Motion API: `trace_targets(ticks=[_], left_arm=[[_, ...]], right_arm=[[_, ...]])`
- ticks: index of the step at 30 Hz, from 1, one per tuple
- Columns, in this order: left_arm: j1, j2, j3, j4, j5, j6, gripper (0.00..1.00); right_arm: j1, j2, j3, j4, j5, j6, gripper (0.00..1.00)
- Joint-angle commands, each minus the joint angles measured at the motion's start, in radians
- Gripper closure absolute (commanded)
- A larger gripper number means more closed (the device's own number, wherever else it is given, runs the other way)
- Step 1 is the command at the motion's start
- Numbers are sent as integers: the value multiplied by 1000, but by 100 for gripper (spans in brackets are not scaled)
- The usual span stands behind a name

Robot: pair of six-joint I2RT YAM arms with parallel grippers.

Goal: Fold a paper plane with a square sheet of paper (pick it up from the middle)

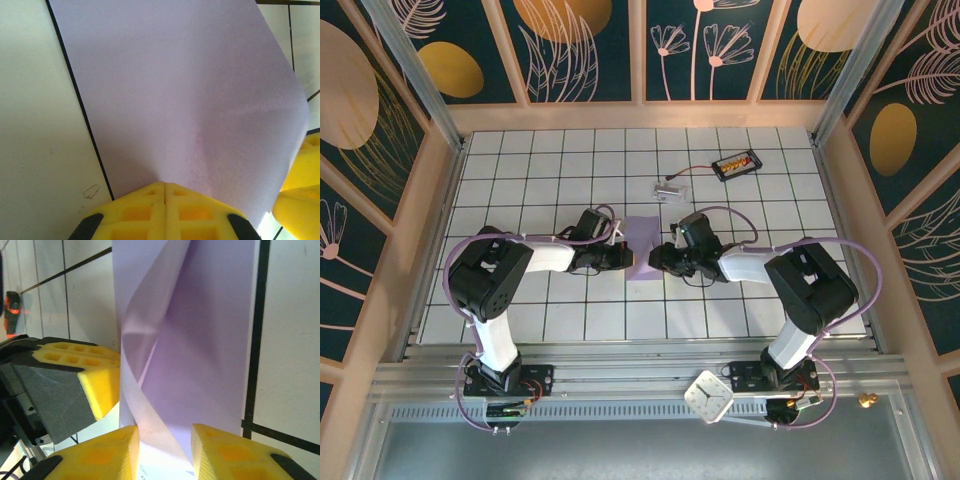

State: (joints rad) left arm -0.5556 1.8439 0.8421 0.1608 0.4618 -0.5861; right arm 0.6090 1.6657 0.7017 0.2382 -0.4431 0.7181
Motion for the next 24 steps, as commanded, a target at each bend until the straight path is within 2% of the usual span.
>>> trace_targets(ticks=[1,7,13,24], left_arm=[[10,41,-49,-144,-131,26,100],[10,43,-48,-145,-132,27,100],[10,40,-41,-150,-132,28,100],[10,33,-19,-158,-134,27,100]], right_arm=[[-15,9,-13,84,-39,21,65],[-47,37,-7,126,-85,34,63],[-56,83,46,59,-80,21,63],[-92,150,127,-5,-76,31,84]])
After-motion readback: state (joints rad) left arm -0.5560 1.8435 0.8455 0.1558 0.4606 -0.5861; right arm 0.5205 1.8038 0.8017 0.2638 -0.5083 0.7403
